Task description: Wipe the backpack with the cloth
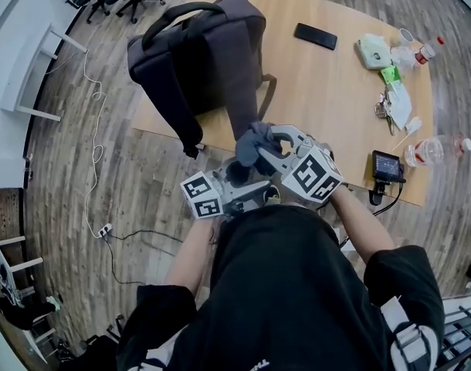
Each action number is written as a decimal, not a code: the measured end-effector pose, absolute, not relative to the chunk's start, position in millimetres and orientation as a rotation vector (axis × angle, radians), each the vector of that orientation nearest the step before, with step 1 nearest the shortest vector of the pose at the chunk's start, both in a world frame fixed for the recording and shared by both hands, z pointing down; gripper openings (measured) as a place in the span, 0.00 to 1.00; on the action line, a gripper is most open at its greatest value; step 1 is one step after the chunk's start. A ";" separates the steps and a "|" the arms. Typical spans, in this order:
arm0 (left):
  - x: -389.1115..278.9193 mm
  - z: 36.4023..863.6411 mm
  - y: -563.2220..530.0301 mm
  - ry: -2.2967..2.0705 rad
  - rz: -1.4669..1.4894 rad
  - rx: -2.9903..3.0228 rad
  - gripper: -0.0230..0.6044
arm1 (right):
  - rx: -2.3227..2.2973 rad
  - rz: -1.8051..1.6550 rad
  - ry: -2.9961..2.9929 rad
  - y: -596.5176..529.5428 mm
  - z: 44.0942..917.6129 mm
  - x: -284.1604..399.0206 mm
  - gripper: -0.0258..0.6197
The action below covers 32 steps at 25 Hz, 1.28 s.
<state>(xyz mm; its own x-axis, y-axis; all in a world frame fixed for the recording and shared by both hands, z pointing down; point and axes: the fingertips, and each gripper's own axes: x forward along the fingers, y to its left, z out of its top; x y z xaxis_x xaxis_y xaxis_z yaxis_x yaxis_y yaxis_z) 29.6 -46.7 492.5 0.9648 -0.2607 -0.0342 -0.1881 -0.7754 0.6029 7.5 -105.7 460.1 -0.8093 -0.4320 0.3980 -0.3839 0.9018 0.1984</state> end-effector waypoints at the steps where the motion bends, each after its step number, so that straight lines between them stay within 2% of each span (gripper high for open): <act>1: 31.1 490.4 -47.6 -0.314 -0.164 2.481 0.61 | 0.638 -0.177 -2.629 -113.2 454.8 5.4 0.17; 9: 35.6 483.3 -46.2 -0.291 -0.184 2.497 0.61 | 0.918 -0.452 -2.612 -175.3 404.8 -9.8 0.16; 18: 41.9 475.1 -27.3 -0.188 -0.187 2.502 0.56 | 1.101 -0.877 -2.537 -257.6 273.7 -15.3 0.16; 23: 44.7 469.0 -16.0 -0.119 -0.145 2.534 0.54 | 1.105 -0.882 -2.517 -273.7 246.7 -22.6 0.16; 32: 61.1 469.3 -15.1 -0.090 -0.135 2.548 0.54 | 0.981 -0.719 -2.612 -258.4 278.2 -23.9 0.15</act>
